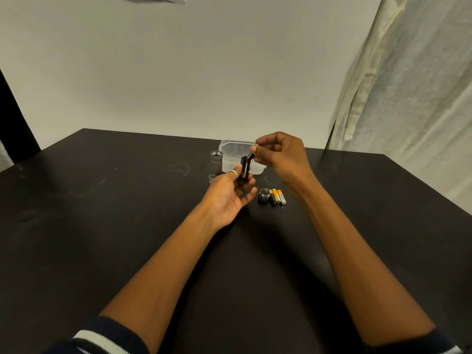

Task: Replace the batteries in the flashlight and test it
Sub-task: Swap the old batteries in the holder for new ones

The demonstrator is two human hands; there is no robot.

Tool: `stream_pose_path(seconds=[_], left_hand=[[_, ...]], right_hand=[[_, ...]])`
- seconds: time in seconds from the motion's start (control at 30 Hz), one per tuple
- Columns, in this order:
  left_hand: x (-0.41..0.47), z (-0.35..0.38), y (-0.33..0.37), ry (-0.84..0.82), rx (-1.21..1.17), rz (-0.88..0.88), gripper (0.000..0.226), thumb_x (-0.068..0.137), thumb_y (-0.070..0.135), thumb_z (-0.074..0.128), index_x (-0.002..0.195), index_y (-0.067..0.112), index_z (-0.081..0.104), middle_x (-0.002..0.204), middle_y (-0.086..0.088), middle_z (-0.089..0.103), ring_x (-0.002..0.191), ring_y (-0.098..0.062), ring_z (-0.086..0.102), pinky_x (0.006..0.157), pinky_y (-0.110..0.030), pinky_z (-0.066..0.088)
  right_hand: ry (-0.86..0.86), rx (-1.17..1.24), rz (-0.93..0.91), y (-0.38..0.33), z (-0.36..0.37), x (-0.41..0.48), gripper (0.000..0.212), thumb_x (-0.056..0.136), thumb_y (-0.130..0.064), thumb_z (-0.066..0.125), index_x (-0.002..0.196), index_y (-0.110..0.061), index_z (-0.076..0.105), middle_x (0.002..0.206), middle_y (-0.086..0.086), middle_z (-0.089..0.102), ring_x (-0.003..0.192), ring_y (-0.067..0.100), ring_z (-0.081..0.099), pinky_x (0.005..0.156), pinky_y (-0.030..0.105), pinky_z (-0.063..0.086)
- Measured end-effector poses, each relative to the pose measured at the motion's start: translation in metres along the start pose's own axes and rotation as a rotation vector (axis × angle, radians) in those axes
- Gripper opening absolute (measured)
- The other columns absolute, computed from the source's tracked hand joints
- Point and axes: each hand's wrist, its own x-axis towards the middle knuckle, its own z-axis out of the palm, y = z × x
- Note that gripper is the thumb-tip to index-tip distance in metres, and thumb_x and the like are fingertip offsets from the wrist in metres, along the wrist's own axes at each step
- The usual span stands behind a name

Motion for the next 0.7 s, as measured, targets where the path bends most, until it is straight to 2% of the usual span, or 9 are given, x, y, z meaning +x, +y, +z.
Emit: stream_pose_path(seconds=[0.07,0.17,0.3,0.47,0.6,0.7], left_hand=[[0.000,0.000,0.000,0.019,-0.006,0.008,0.026,0.104,0.028,0.055,0.115,0.008,0.067,0.088,-0.004,0.068,0.078,-0.012,0.067,0.066,-0.028,0.059],[0.001,0.001,0.000,0.041,-0.013,0.018,0.025,0.103,0.027,0.056,0.115,0.008,0.068,0.089,-0.005,0.068,0.078,-0.012,0.067,0.067,-0.029,0.059],[0.002,-0.001,0.000,0.065,-0.045,0.016,0.021,0.104,0.024,0.055,0.106,0.010,0.070,0.086,-0.006,0.068,0.077,-0.013,0.067,0.066,-0.029,0.059],[0.003,-0.002,0.000,0.096,-0.066,0.016,0.021,0.105,0.020,0.053,0.100,0.011,0.071,0.080,-0.004,0.068,0.071,-0.012,0.065,0.063,-0.029,0.060],[0.002,-0.001,0.000,0.081,-0.038,0.011,0.024,0.106,0.023,0.051,0.100,0.013,0.071,0.084,-0.004,0.069,0.076,-0.013,0.065,0.065,-0.028,0.060],[0.001,0.000,0.000,0.063,-0.009,0.011,0.027,0.106,0.027,0.049,0.102,0.011,0.070,0.085,-0.004,0.069,0.075,-0.012,0.066,0.066,-0.028,0.059]], right_hand=[[-0.012,-0.127,-0.075,0.003,0.002,-0.001,0.014,0.084,-0.010,0.083,0.094,-0.010,0.073,0.089,0.008,0.077,0.086,0.019,0.077,0.080,0.029,0.063],[0.001,-0.325,-0.219,0.009,0.007,-0.005,0.010,0.083,-0.014,0.084,0.088,-0.013,0.075,0.086,-0.001,0.077,0.082,0.008,0.075,0.077,0.024,0.061],[0.011,-0.368,-0.369,0.016,0.011,-0.010,0.009,0.081,-0.010,0.085,0.084,-0.007,0.078,0.084,-0.002,0.077,0.081,0.009,0.074,0.077,0.025,0.061],[-0.035,-0.352,-0.410,0.019,0.011,-0.014,0.009,0.078,-0.003,0.086,0.079,-0.003,0.077,0.083,0.002,0.076,0.079,0.011,0.074,0.075,0.029,0.062],[-0.138,-0.401,-0.434,0.019,0.009,-0.016,0.009,0.075,-0.003,0.088,0.078,-0.004,0.080,0.082,0.002,0.076,0.077,0.011,0.074,0.073,0.032,0.062],[-0.174,-0.414,-0.360,0.020,0.009,-0.017,0.009,0.075,-0.009,0.090,0.078,-0.010,0.081,0.080,-0.002,0.076,0.076,0.009,0.073,0.073,0.030,0.061]])
